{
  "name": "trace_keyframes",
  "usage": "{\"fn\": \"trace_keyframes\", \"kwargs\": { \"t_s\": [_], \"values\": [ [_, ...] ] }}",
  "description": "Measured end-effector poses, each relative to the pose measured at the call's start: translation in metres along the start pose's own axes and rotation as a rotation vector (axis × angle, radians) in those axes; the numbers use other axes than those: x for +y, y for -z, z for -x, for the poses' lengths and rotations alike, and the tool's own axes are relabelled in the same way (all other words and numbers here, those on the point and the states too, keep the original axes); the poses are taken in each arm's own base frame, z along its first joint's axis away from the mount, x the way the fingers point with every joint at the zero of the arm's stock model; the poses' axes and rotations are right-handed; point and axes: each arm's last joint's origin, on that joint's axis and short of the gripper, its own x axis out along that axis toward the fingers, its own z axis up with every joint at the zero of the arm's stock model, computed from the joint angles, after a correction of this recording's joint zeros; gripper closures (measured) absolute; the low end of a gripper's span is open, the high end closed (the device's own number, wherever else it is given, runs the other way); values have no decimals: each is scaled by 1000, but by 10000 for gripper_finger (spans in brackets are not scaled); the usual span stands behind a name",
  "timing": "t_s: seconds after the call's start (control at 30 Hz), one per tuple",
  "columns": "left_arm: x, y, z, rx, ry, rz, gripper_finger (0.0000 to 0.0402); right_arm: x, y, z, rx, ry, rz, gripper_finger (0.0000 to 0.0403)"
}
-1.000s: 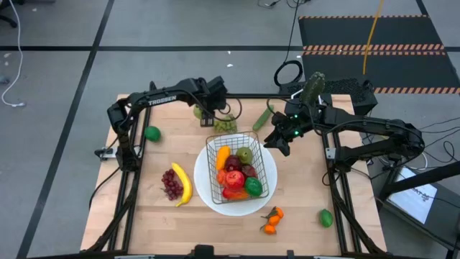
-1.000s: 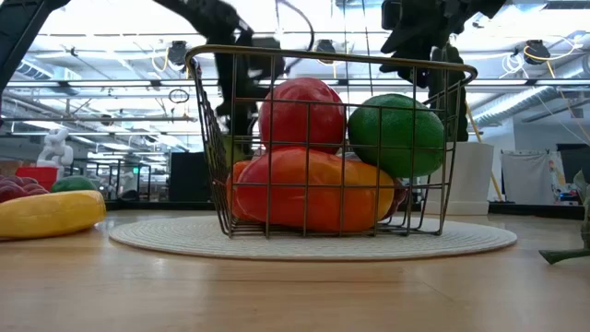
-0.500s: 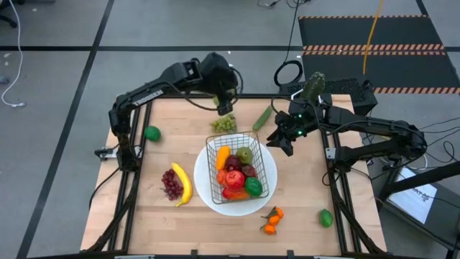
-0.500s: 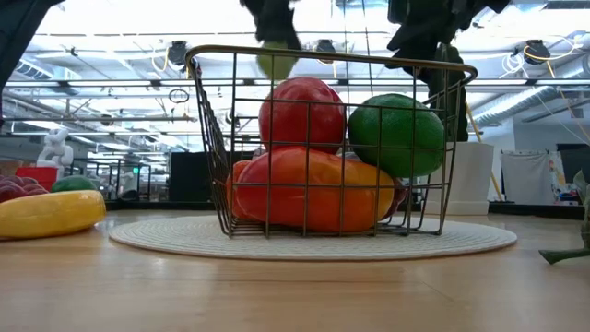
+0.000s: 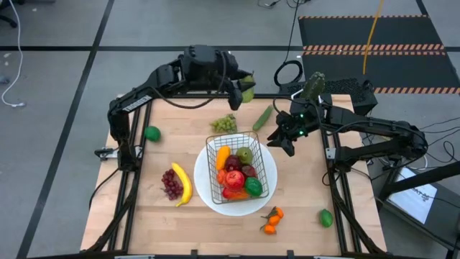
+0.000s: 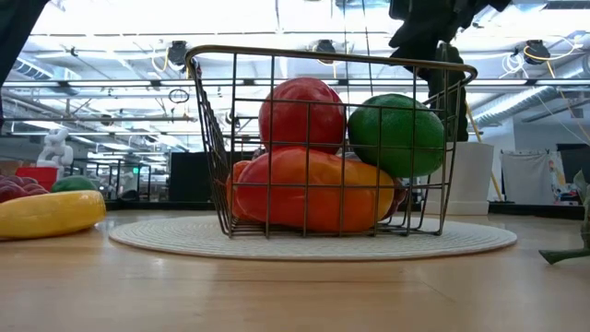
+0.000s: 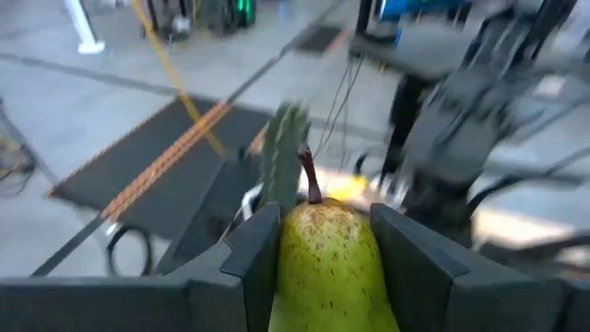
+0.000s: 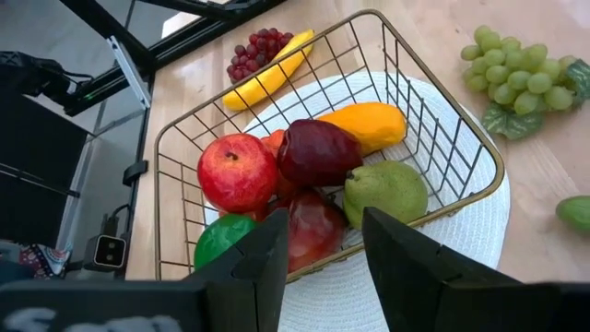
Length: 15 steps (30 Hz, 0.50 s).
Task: Build produce basket
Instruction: Put the green pear into the black wire basket
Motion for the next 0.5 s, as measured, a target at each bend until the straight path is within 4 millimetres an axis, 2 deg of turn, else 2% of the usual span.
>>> {"fn": "trace_keyframes", "kwargs": {
  "t_s": [0.13,0.5],
  "values": [
    [-11,-9,1,-94,35,63,241,2,1,6,-7,-2,7,267],
    [-31,-42,25,-411,123,114,241,10,13,31,1,6,3,267]
  ]
}}
